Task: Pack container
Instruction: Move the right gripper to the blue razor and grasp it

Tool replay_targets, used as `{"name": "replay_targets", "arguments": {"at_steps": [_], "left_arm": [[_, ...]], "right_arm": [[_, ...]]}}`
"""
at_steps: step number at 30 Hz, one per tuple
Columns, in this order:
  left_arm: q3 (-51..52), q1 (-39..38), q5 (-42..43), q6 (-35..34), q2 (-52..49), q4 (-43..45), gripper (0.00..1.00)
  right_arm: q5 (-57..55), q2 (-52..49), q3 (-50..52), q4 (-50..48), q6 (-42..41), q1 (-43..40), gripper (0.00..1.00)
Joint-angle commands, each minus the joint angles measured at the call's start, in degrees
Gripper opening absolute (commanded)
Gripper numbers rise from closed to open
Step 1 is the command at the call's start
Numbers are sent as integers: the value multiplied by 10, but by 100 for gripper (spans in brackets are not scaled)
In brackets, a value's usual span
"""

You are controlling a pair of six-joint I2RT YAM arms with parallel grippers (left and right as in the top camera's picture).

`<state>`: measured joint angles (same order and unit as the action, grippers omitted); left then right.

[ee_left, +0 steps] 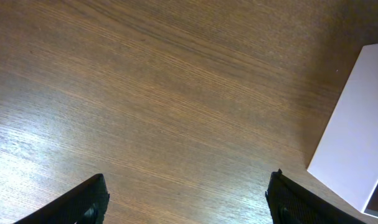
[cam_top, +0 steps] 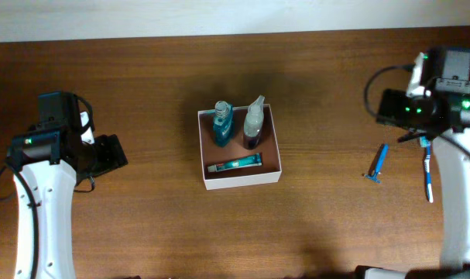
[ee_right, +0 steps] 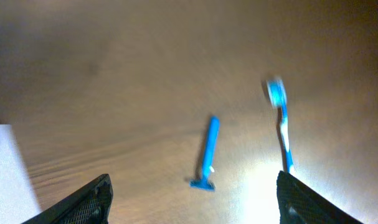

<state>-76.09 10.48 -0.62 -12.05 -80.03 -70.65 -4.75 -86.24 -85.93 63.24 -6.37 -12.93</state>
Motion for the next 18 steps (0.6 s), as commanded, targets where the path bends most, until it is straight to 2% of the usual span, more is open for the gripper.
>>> {"name": "replay_targets", "arguments": {"at_steps": [1,4,10,18], "left_arm": [[-14,1,5,-7,7,-1,82],[-14,1,5,-7,7,-2,82],[-14,1,5,-7,7,-8,82],[-14,1,5,-7,7,-7,82]], "right_arm": [[29,-56,42,0,-35,-63,76],[70,-125,67,-22,-38,-92,76],[76,-232,68,-38,-38,-91,75],[76,-291,72,-62,-36,-91,75]]}}
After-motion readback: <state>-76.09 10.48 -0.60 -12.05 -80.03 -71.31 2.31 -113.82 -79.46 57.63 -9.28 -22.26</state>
